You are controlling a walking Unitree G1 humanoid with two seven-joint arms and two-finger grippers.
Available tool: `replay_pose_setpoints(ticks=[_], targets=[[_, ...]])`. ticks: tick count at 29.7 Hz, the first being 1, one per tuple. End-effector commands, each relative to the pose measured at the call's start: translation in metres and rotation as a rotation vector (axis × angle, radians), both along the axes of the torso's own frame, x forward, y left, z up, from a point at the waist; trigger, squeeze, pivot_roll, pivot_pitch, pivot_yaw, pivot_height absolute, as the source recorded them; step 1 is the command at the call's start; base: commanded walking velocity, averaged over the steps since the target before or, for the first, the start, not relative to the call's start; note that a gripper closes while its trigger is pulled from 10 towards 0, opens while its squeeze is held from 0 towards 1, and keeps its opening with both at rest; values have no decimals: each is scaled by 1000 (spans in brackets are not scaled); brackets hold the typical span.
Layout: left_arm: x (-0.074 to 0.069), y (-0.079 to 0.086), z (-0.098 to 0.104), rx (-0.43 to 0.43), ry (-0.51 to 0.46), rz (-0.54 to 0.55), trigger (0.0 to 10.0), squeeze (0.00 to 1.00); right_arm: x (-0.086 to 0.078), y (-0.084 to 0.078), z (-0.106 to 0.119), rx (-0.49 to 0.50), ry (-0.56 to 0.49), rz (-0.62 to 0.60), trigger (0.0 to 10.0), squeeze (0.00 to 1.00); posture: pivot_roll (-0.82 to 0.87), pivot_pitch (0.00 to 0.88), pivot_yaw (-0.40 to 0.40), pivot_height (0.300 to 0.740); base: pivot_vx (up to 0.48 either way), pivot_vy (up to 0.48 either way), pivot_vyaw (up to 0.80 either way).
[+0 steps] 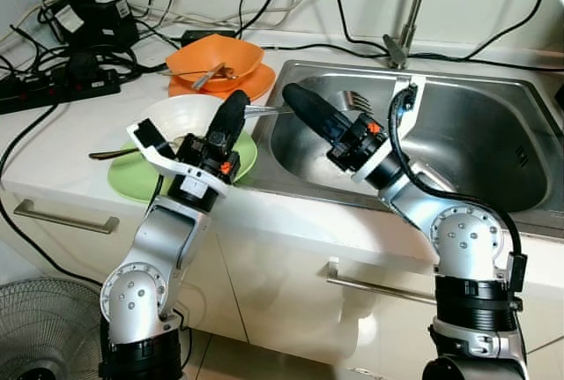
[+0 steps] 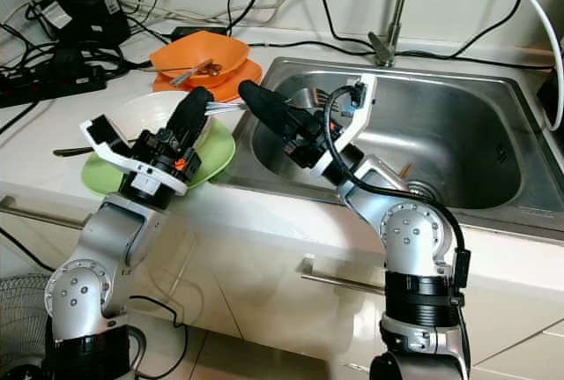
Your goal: Kitchen organization
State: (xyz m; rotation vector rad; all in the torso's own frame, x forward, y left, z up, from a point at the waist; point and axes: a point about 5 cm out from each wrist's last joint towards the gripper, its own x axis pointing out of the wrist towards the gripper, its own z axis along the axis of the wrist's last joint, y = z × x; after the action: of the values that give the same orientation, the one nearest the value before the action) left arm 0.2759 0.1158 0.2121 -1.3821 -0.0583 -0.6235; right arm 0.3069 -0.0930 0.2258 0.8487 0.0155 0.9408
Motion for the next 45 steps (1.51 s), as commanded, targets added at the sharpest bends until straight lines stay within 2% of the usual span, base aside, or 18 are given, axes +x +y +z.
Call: replay_pose_setpoints(ticks=[1,14,35,36,37,38,39,40,41,42,45], targets=[[-4,-2,4,-10,-20,-13,0,0,2,1,7,18,10,9,0,0,-76,0,49,740,0,0,0],[-4,-1,5,0,-20,-11,0,0,5,-6,8,37,50,-23,0,0,-82,0,47,740,0,0,0],[-6,-3,3,34,-13,-13,0,0,7,-8,8,42,76,-50,0,0,-82,6,47,740,0,0,0],[-4,-3,0,62,5,2,667,0,10,-11,6,38,87,-82,0,0,-81,7,49,740,0,0,0],[-4,-3,0,62,5,2,667,0,10,-11,6,38,87,-82,0,0,-81,7,49,740,0,0,0],[-3,-3,-1,70,9,5,2941,0,11,-12,6,37,92,-95,0,0,-81,7,49,740,0,0,0],[-3,-4,-2,81,12,6,3725,0,13,-13,5,35,99,-111,0,0,-81,7,49,740,0,0,0],[-3,-4,-3,85,17,6,8431,0,14,-14,5,34,103,-120,0,0,-81,7,48,740,0,0,0],[-3,-4,-4,87,20,7,8431,0,15,-14,4,33,106,-125,0,0,-81,8,48,740,0,0,0],[-2,-4,-4,99,24,10,10000,0,15,-15,4,32,109,-131,0,0,-80,8,47,740,0,0,0],[-1,-3,-6,121,30,21,10000,0,17,-15,3,17,113,-146,0,0,-79,9,48,740,0,0,0]])
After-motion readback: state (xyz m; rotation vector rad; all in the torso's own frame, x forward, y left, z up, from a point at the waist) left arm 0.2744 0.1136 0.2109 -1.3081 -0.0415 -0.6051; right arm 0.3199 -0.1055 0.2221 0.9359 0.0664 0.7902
